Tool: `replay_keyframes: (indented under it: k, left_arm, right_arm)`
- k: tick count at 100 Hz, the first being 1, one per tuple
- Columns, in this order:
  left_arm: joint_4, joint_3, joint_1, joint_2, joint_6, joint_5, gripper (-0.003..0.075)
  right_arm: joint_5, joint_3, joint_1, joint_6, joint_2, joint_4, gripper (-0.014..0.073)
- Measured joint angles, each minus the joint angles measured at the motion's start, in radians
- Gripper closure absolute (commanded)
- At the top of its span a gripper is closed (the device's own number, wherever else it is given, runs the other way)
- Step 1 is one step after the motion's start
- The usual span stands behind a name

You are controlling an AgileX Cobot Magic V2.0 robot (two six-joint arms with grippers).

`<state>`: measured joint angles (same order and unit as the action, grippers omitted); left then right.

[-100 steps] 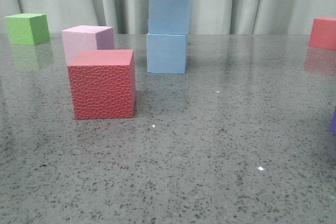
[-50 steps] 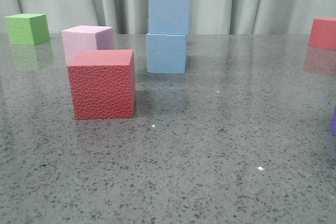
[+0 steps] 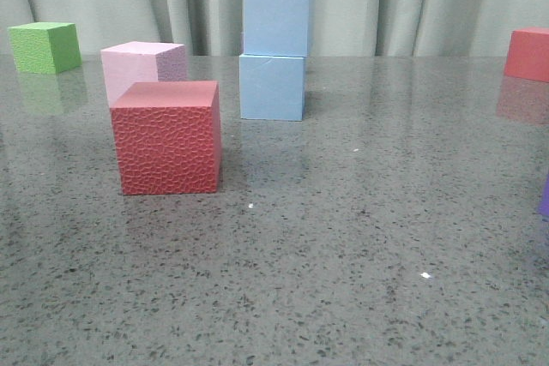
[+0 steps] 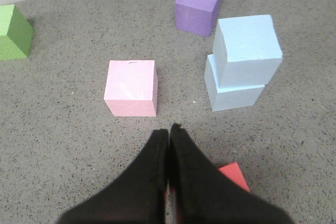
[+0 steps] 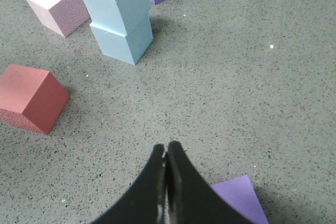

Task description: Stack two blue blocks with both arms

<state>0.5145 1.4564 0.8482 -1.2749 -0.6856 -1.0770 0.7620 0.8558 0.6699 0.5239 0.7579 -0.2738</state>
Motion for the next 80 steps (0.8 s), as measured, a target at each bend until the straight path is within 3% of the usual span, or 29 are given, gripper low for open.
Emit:
replay_keyframes:
  k: [42,80]
  left_arm:
    - [0.03,-0.468,0.0,0.39,-0.007,0.26,0.0739]
    - [0.057,-0.871,0.0,0.759,-0.007,0.417,0.0739]
  right_arm:
    - [-0.265,-0.273,0.0,0.0,-0.209,-0.05,0.0659]
    - [-0.308,-0.446,0.0,0.0,-0.375,-0.071,0.0659]
